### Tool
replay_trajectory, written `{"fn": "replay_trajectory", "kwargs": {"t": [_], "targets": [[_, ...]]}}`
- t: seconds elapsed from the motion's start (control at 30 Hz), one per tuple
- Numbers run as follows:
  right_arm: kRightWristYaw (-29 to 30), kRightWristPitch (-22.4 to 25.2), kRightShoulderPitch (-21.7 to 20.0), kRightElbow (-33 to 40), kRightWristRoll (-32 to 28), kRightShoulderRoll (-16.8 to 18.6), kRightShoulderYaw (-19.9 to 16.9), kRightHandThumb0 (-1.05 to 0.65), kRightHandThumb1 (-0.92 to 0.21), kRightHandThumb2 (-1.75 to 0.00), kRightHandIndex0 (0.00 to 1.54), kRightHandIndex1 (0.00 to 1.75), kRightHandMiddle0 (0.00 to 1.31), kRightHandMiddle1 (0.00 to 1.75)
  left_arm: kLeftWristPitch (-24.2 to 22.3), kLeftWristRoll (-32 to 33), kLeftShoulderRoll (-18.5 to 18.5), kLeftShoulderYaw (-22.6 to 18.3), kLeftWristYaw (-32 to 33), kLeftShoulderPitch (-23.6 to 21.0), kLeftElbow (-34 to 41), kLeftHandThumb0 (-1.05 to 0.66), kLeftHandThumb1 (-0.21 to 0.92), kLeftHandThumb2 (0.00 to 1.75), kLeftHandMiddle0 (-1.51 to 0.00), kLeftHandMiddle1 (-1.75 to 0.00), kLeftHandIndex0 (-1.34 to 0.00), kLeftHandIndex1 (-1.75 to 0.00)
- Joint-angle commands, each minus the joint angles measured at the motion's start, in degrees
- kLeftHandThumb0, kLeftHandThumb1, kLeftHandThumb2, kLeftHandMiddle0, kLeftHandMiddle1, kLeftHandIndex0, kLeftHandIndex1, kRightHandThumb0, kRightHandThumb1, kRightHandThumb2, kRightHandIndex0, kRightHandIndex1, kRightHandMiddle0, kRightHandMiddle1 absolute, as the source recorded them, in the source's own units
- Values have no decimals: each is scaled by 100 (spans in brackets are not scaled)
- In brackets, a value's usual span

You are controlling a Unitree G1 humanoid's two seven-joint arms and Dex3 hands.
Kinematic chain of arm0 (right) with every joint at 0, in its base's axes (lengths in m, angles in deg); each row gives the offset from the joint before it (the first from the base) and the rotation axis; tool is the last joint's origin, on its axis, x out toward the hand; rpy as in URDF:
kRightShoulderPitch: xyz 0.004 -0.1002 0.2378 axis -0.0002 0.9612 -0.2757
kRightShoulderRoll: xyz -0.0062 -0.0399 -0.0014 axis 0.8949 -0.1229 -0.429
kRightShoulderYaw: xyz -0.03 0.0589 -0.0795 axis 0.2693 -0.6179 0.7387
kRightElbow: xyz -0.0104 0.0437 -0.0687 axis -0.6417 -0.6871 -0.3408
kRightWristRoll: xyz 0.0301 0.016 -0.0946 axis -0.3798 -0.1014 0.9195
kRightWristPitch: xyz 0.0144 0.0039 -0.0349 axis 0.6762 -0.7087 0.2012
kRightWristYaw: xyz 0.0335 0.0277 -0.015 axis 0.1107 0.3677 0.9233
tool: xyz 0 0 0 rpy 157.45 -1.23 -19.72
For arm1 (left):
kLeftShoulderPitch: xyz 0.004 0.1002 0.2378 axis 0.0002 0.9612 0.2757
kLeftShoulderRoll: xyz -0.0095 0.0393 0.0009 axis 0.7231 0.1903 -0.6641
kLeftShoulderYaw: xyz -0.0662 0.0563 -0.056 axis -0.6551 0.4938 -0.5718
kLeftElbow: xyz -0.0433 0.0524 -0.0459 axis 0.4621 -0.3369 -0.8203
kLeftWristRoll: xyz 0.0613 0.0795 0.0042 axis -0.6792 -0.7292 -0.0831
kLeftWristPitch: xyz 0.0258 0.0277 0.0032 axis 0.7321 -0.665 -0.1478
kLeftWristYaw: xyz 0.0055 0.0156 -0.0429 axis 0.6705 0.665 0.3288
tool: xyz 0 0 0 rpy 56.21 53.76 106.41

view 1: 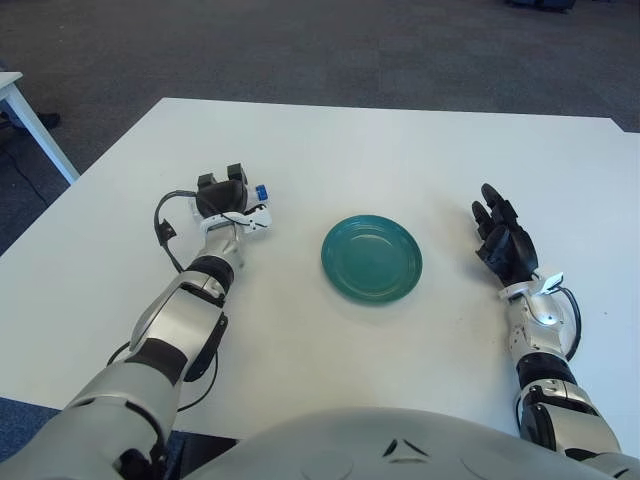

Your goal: Put the bottle into the plate.

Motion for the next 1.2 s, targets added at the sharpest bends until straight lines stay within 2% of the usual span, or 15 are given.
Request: {"fn": "replay_trajectory", "kwargs": {"t": [0.0, 0.1, 0.27, 0.43, 0.6, 0.83, 1.0, 1.17], "targets": [[-28, -72, 300, -337, -146, 141, -70, -103, -92, -113, 7, 1, 0, 19, 113, 299, -369, -22, -267, 681, -376, 0, 14, 141, -85, -139, -59, -175], [-43, -71, 277, -370, -145, 132, -88, -103, -92, -113, 7, 1, 0, 19, 166, 327, -381, -35, -195, 685, -332, 0, 14, 141, -86, -138, -59, -175], [-58, -76, 250, -409, -141, 126, -105, -103, -92, -113, 7, 1, 0, 19, 177, 359, -400, -19, -44, 724, -143, 0, 23, 133, -73, -149, -52, -175], [-71, -85, 235, -433, -135, 127, -123, -103, -92, -113, 7, 1, 0, 19, 203, 382, -394, -1, 57, 759, 59, 0, 26, 129, -74, -144, -52, -175], [-75, -90, 224, -447, -128, 131, -131, -103, -92, -113, 7, 1, 0, 19, 340, 363, -337, 22, 225, 847, 362, 0, 22, 131, -80, -138, -54, -175], [-58, -102, 209, -464, -109, 148, -126, -103, -92, -113, 8, 0, 0, 19, 528, 261, -206, 107, 430, 962, 762, 0, 13, 144, -86, -145, -56, -175], [-42, -118, 204, -477, -95, 163, -115, -103, -92, -113, 8, 0, 0, 19, 252, 45, -39, 261, 393, 1130, 1519, 0, 10, 152, -83, -158, -55, -175], [-23, -137, 203, -486, -79, 182, -103, -103, -92, -113, 8, 0, 0, 19, -116, -135, 102, 374, 219, 1373, 2344, 0, 11, 152, -81, -164, -54, -175]]}}
